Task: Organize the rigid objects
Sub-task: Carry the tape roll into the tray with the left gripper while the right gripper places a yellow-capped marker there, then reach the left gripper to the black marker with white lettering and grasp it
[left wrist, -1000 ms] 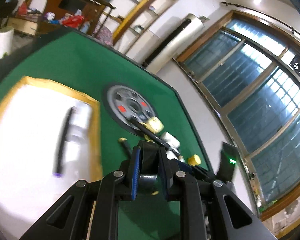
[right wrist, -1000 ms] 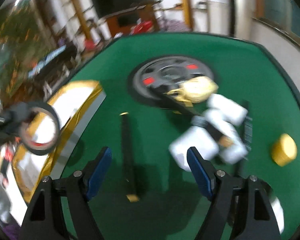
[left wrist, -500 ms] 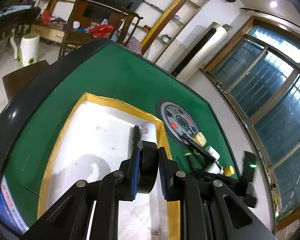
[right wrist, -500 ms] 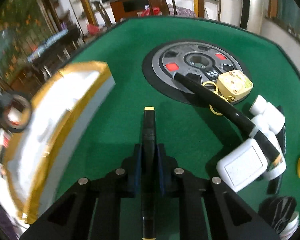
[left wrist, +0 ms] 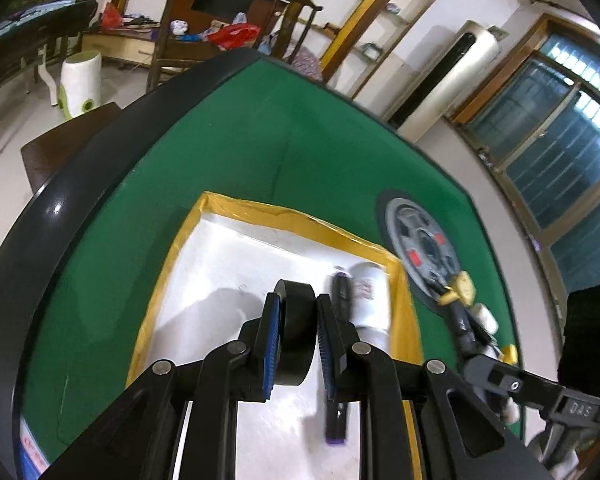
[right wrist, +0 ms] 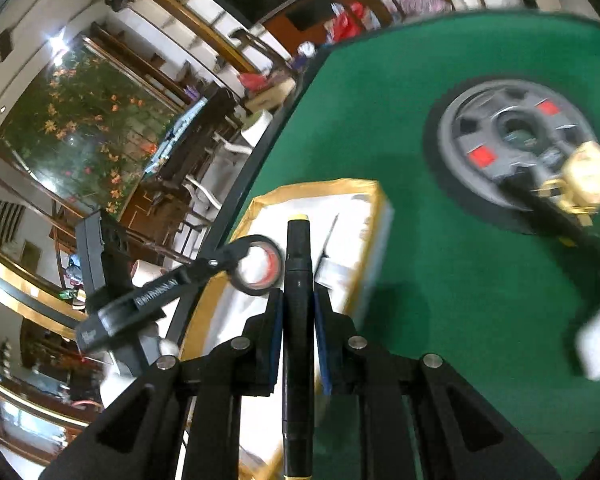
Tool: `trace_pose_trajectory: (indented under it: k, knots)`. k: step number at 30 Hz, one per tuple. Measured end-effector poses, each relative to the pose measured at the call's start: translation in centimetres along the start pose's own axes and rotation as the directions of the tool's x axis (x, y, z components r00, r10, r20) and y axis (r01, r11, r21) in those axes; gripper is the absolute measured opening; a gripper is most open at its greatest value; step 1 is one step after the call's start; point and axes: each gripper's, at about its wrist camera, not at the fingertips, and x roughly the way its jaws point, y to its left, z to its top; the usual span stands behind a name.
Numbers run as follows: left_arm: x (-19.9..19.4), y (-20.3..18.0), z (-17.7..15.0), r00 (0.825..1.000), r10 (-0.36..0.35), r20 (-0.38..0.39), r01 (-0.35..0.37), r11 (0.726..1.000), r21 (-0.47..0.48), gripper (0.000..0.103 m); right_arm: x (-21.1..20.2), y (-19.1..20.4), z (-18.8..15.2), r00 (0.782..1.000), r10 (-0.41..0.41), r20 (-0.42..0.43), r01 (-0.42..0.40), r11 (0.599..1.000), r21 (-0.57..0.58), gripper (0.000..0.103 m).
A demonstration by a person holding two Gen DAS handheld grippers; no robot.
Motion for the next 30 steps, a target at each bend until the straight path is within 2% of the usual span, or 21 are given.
trace_pose_trajectory:
  k: [4, 8, 10, 12, 17, 20, 23, 24, 26, 30]
  knots:
    - [0.4, 0.1, 0.4, 1.0, 0.006, -0.001, -0.006, 1.0, -0.002, 0.018, 4.3, 1.0, 2.0, 0.998, 0.003, -0.058, 0.001, 0.998, 0.063, 0.015]
    - [0.2, 0.6, 0.5, 1.0, -0.006, 0.003, 0.007, 0.999, -0.045, 0.018, 7.2, 1.0, 3.4, 0.996, -0.036, -0.083, 0.044, 0.994, 0.102, 0.015]
    - [-0.1, 1.0, 0.7, 1.0, -0.018, 0.003, 0.018, 0.998, -0.063, 0.026, 8.1, 0.6, 3.8, 0.995, -0.034, -0.092, 0.045, 0.991, 0.125, 0.015]
    - [-0.5, 1.2, 0.7, 1.0, -0.018, 0.012, 0.019, 0.997, -0.068, 0.042, 8.9, 0.4, 4.0, 0.994, -0.051, -0.096, 0.064, 0.988, 0.138, 0.015]
    - [-2.5, 2.2, 0.3, 0.998, -0.041, 0.044, 0.046, 0.992, -0.116, 0.055, 9.4, 0.0, 4.5, 0.993, -0.068, -0.094, 0.082, 0.985, 0.151, 0.015]
    - [-3.6, 2.4, 0.0, 0.997, -0.048, 0.059, 0.055, 0.99, -0.128, 0.06, 9.4, 0.1, 4.3, 0.993, -0.08, -0.083, 0.092, 0.985, 0.144, 0.015]
    - [-4.6, 2.6, -0.4, 0.996, -0.054, 0.071, 0.064, 0.986, -0.151, 0.064, 9.2, 0.6, 4.1, 0.993, -0.093, -0.071, 0.101, 0.988, 0.116, 0.024]
    - [-4.8, 2.6, -0.4, 0.996, -0.056, 0.075, 0.068, 0.986, -0.155, 0.064, 8.9, 0.8, 4.0, 0.992, -0.112, -0.061, 0.117, 0.988, 0.1, 0.036]
    - [-5.5, 2.4, -0.6, 0.994, -0.059, 0.088, 0.072, 0.985, -0.157, 0.064, 8.2, 1.1, 3.9, 0.991, -0.131, -0.036, 0.133, 0.989, 0.069, 0.05]
    - [-6.6, 1.2, -1.1, 0.992, -0.064, 0.107, 0.079, 0.987, -0.138, 0.064, 5.4, 1.2, 3.3, 0.988, -0.156, 0.016, 0.156, 0.988, 0.017, 0.051]
